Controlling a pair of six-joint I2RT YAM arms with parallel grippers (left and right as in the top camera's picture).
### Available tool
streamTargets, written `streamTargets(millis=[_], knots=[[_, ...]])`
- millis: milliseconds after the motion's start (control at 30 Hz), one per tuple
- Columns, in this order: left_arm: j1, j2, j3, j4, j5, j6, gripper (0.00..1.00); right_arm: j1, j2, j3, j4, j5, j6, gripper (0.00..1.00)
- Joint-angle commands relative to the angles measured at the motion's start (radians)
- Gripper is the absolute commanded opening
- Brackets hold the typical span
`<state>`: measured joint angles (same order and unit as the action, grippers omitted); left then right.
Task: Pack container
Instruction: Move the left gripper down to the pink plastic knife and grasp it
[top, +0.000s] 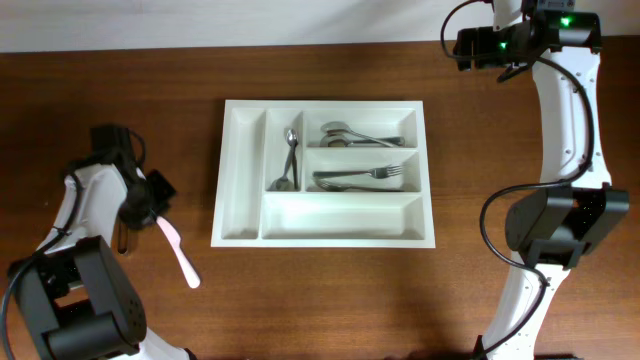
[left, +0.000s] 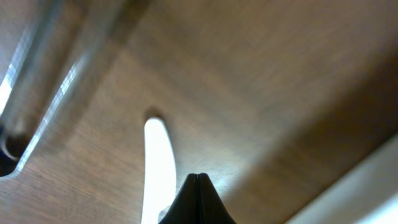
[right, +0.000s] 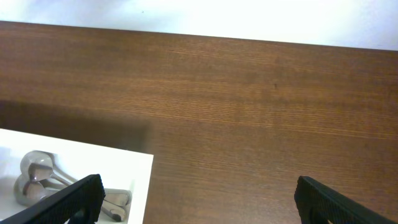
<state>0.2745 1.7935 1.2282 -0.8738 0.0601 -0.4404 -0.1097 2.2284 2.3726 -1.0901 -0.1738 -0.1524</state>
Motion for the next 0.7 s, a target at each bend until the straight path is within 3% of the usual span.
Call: streamTargets(millis=[0, 33, 133, 200, 367, 667], knots=[[-0.003, -0.022, 0.104, -0.026, 0.017, 0.012, 0.02, 0.004, -0.005, 0.004, 0.002, 0.002, 0.012, 0.99], [-0.003, -0.025, 0.116, -0.034, 0.006, 0.011, 0.03, 0.004, -0.005, 0.004, 0.002, 0.002, 0.012, 0.99], [-0.006, -0.030, 0.125, -0.096, -0.003, 0.011, 0.36, 0.004, -0.005, 0.004, 0.002, 0.002, 0.012, 0.99], [-0.007, -0.029, 0.124, -0.180, -0.003, 0.011, 0.47, 0.004, -0.005, 0.004, 0.002, 0.002, 0.012, 0.99], [-0.015, -0.032, 0.113, -0.355, -0.013, 0.011, 0.51, 0.004, -0.005, 0.004, 0.002, 0.002, 0.012, 0.99], [-0.030, -0.038, -0.049, -0.238, -0.023, 0.012, 0.58, 0.004, -0.005, 0.004, 0.002, 0.002, 0.012, 0.99]])
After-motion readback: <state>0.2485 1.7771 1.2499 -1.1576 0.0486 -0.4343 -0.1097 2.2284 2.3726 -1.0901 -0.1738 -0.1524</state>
